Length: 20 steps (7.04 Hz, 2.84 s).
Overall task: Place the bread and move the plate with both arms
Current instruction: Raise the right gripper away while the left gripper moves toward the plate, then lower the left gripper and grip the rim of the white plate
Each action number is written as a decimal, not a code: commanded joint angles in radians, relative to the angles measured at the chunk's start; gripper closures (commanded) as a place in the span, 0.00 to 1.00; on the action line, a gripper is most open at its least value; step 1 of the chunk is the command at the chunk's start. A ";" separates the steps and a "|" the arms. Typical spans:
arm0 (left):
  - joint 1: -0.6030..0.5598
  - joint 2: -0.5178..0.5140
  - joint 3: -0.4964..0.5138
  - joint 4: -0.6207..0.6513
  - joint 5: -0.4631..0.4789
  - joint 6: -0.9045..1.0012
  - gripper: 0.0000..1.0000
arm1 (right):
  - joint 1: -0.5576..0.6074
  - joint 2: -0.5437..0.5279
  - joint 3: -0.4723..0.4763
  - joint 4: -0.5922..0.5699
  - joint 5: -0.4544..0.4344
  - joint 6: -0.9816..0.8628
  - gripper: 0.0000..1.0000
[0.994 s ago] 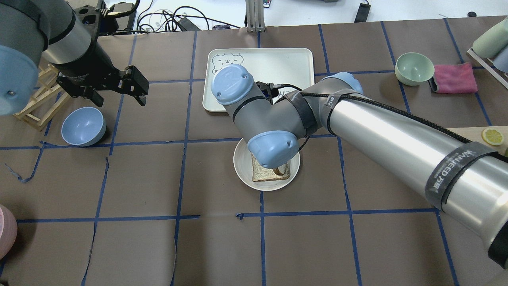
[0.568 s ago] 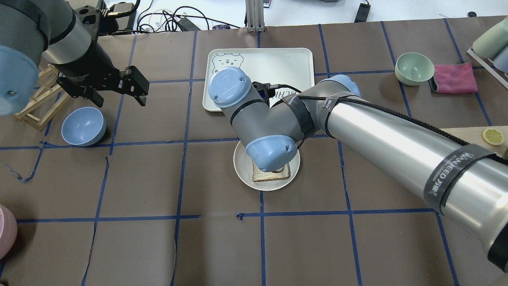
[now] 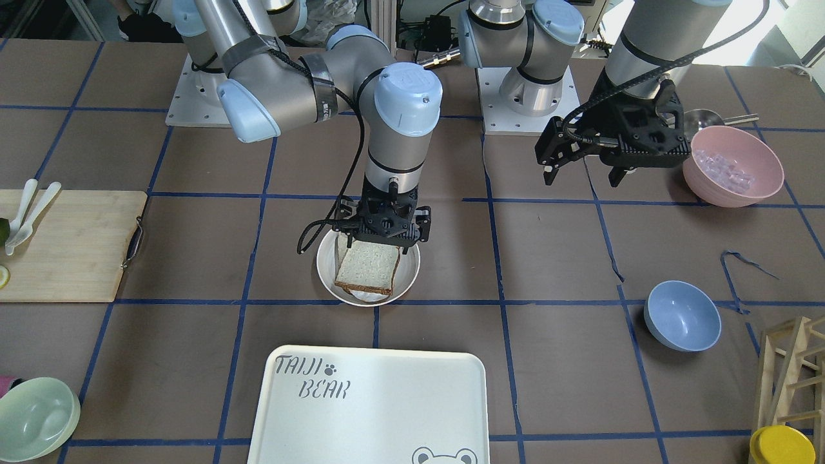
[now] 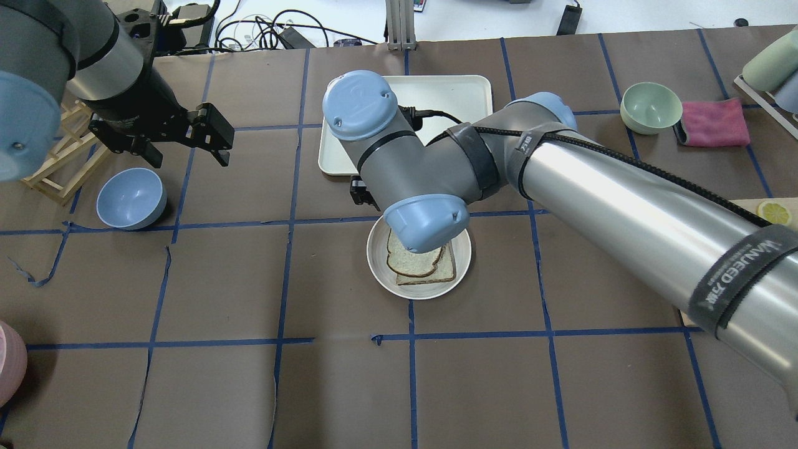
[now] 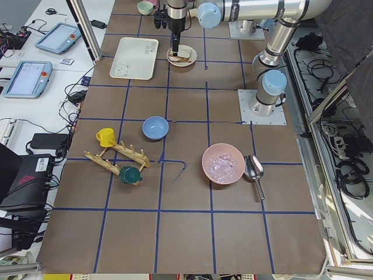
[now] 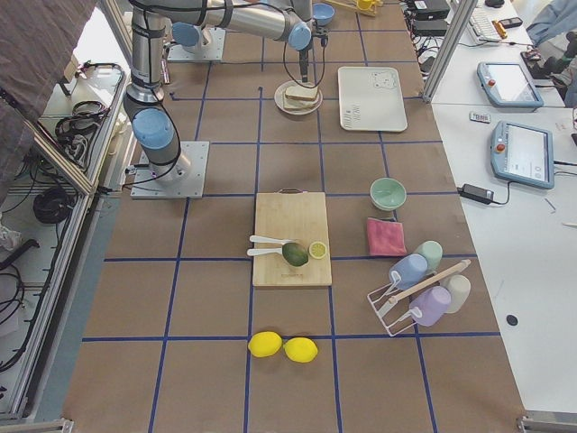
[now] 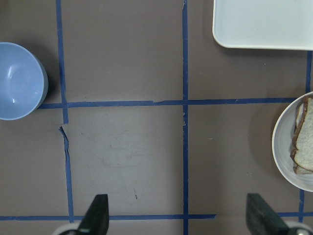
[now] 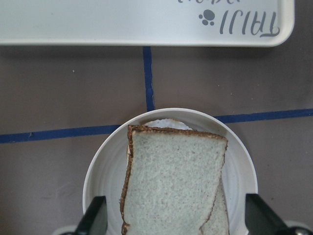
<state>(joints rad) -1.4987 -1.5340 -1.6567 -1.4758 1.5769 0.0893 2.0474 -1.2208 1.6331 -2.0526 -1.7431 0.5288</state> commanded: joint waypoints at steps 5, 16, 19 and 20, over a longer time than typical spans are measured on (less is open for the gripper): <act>0.002 -0.044 -0.002 0.129 0.000 -0.002 0.00 | -0.360 -0.284 -0.056 0.400 0.151 -0.531 0.00; -0.196 -0.250 -0.314 0.504 -0.186 -0.223 0.07 | -0.355 -0.304 -0.082 0.313 0.159 -0.512 0.00; -0.215 -0.327 -0.330 0.584 -0.242 -0.321 0.27 | -0.369 -0.301 -0.082 0.313 0.155 -0.518 0.00; -0.216 -0.343 -0.330 0.604 -0.245 -0.332 0.27 | -0.371 -0.306 -0.084 0.322 0.149 -0.523 0.00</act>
<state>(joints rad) -1.7123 -1.8538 -1.9855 -0.8934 1.3446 -0.2233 1.6817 -1.5236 1.5509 -1.7378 -1.5893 0.0092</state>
